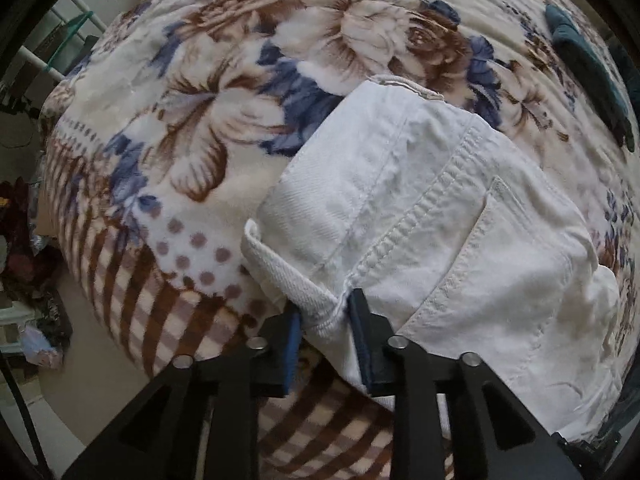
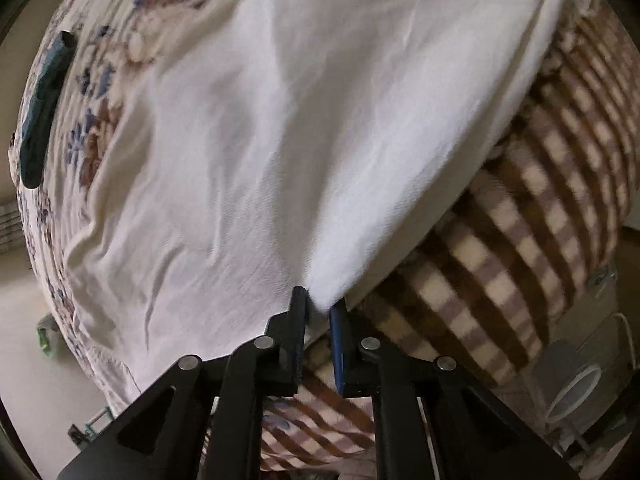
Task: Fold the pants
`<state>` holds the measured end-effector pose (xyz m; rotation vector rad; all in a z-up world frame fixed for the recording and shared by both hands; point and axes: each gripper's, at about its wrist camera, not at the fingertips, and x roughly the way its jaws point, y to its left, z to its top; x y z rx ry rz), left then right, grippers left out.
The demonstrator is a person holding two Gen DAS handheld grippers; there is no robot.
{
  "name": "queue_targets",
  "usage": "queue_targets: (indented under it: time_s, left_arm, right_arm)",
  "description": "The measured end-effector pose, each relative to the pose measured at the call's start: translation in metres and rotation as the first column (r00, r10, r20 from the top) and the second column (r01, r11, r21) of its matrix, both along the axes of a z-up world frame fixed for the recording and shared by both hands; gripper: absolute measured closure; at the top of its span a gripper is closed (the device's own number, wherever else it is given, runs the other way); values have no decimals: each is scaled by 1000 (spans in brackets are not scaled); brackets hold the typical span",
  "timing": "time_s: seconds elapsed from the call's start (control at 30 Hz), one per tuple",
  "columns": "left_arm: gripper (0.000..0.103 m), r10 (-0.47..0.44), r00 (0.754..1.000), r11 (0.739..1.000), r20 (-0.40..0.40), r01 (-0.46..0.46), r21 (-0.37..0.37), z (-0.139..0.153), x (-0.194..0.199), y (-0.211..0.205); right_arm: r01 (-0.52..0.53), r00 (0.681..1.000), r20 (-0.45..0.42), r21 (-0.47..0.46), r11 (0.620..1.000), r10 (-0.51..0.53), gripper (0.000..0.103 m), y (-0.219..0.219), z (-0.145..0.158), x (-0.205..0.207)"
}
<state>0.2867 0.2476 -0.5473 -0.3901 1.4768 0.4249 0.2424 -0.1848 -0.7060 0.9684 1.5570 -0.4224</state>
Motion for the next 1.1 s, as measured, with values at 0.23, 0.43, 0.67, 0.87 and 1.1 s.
queue_targets:
  time_s: [0.23, 0.43, 0.67, 0.87, 1.1]
  left_arm:
    - [19, -270, 960, 950, 74, 253, 184, 48, 3, -96]
    - [18, -439, 893, 897, 93, 430, 104, 39, 30, -215]
    - [18, -559, 823, 828, 98, 551, 102, 21, 50, -343]
    - [18, -610, 790, 791, 57, 603, 99, 4, 61, -390]
    - [18, -640, 768, 765, 31, 633, 117, 1, 71, -420]
  right_arm:
    - [-3, 995, 102, -24, 1000, 5, 36, -36, 24, -13]
    - [268, 953, 180, -137, 954, -242, 36, -139, 53, -50]
    - [451, 881, 289, -271, 850, -375, 39, -263, 56, -52]
    - [472, 873, 268, -253, 845, -407, 49, -322, 21, -29]
    - [455, 878, 279, -235, 859, -389, 92, -327, 16, -31]
